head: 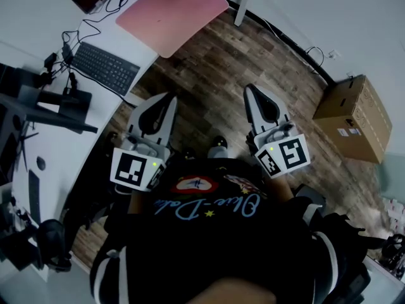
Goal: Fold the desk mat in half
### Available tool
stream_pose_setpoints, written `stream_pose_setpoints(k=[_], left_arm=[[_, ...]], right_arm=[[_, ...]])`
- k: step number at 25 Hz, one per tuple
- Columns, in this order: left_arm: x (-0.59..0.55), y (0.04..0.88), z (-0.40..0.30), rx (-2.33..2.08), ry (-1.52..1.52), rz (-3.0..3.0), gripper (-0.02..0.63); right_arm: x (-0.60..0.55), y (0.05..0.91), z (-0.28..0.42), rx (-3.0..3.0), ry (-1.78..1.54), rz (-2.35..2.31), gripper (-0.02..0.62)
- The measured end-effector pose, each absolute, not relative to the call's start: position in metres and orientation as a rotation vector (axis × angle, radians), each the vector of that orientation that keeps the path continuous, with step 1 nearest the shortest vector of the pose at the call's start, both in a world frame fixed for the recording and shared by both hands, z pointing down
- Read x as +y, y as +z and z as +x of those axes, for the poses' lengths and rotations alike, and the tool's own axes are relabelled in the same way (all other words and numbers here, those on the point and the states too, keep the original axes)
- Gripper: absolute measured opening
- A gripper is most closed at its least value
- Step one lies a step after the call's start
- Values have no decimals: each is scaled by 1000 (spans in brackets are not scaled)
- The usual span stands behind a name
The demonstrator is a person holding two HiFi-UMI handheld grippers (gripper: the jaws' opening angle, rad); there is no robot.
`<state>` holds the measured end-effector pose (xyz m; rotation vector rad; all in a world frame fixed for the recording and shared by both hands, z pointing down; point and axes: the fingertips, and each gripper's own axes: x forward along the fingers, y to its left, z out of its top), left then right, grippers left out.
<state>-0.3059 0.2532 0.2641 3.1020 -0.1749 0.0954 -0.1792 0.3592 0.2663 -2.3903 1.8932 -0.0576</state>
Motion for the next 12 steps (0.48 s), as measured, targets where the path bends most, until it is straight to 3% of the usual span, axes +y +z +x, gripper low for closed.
stream_pose_setpoints(k=[12], left_arm=[[256, 264, -296, -192, 99, 3106, 15]], right_arm=[[365, 273, -162, 1874, -81, -2398, 2]])
